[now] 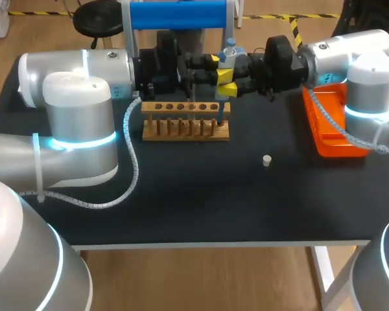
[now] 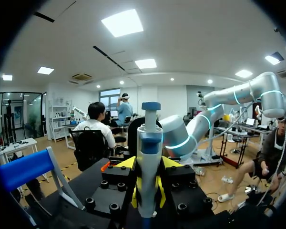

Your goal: Invert the test tube, pick up the pipette, mount the tip to pipette, aspirate from beaker and dispense into the tube, eject the tip, return the pipette, and cap with the stopper.

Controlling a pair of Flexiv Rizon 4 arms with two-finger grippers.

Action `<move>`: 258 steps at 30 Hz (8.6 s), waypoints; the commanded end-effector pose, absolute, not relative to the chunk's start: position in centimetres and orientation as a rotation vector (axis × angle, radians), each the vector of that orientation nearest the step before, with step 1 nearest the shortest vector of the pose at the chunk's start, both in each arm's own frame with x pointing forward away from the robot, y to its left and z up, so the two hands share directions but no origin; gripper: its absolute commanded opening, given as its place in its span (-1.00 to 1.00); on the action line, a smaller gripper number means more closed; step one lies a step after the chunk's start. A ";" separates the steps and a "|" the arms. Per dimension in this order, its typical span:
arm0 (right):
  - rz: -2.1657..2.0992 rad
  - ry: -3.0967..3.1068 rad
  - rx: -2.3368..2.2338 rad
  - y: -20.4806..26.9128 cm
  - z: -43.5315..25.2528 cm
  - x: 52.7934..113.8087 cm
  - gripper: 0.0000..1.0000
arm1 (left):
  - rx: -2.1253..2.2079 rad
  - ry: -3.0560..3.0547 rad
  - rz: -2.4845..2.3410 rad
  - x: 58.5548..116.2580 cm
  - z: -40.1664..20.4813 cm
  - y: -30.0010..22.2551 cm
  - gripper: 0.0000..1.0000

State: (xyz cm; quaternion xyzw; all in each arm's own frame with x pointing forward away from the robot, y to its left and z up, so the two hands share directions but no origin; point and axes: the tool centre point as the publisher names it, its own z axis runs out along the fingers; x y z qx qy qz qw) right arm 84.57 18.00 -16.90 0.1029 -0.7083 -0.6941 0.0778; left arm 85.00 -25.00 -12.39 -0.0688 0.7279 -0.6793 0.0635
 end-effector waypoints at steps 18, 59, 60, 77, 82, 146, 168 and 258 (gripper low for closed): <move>-2.107 -2.185 0.221 11.3 -16.2 86.6 1.00 | -0.209 2.201 -2.052 84.7 -12.3 -25.2 -1.00; -2.051 -2.515 -0.212 15.9 -16.1 105.4 1.00 | -0.209 2.201 -2.052 84.7 -12.3 -25.2 -1.00; -2.051 -2.518 -0.218 16.0 -16.2 105.7 1.00 | -0.209 2.201 -2.052 84.7 -12.3 -25.2 -1.00; -2.009 -2.607 -0.245 17.3 -17.2 107.8 1.00 | -0.209 2.201 -2.052 84.7 -12.3 -25.2 -1.00; -2.014 -2.608 -0.255 17.4 -16.4 107.3 1.00 | -0.209 2.201 -2.052 84.7 -12.3 -25.2 -1.00; -1.984 -2.694 -0.416 17.6 -17.1 107.8 1.00 | -0.209 2.201 -2.052 84.7 -12.3 -25.2 -1.00; -1.974 -2.728 -0.400 17.8 -17.1 107.5 1.00 | -0.209 2.201 -2.052 84.7 -12.3 -25.2 -1.00; -1.974 -2.728 -0.400 17.8 -17.1 107.5 1.00 | -1.181 1.706 -1.307 110.5 -14.7 -6.6 -1.00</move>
